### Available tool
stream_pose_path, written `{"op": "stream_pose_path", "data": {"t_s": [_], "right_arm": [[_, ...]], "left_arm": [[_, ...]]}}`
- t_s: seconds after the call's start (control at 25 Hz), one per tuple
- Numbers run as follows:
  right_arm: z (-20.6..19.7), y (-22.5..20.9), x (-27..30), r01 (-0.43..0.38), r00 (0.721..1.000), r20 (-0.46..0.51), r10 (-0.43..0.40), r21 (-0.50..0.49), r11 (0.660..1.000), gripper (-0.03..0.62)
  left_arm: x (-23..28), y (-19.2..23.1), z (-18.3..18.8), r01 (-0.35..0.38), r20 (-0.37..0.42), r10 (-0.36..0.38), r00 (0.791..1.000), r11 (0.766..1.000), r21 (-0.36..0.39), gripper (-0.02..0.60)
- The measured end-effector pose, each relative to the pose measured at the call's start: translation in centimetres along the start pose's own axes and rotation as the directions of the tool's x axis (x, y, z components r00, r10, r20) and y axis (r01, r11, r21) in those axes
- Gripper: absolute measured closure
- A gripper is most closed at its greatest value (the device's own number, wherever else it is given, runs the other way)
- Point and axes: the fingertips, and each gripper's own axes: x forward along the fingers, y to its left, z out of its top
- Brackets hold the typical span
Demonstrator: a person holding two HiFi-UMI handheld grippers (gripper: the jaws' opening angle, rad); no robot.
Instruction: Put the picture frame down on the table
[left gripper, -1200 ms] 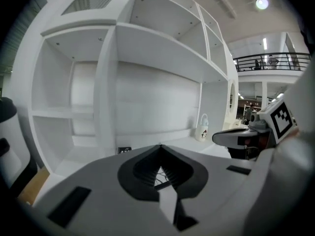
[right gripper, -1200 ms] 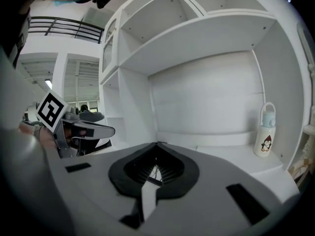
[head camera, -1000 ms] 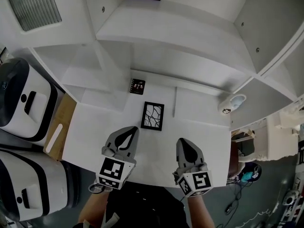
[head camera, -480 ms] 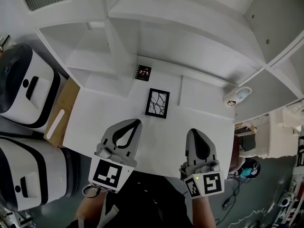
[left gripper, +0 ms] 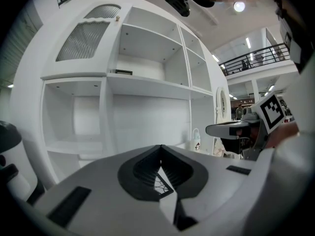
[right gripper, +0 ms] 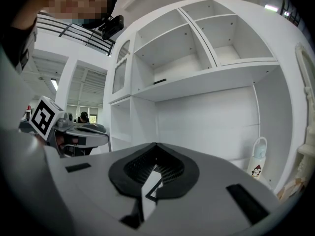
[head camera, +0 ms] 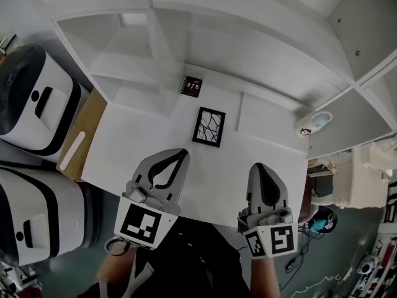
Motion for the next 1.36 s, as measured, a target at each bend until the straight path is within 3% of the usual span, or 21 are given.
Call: {"op": "stream_pose_path", "data": {"t_s": [1.36], "right_arm": [[-0.72, -0.51, -0.24, 0.008, 1.0, -0.024, -0.008, -0.001, 1.0, 0.592]], "left_arm": [[0.47, -0.67, -0.26, 0.027, -0.006, -0.027, 1.0, 0.998, -0.049, 0.58]]}}
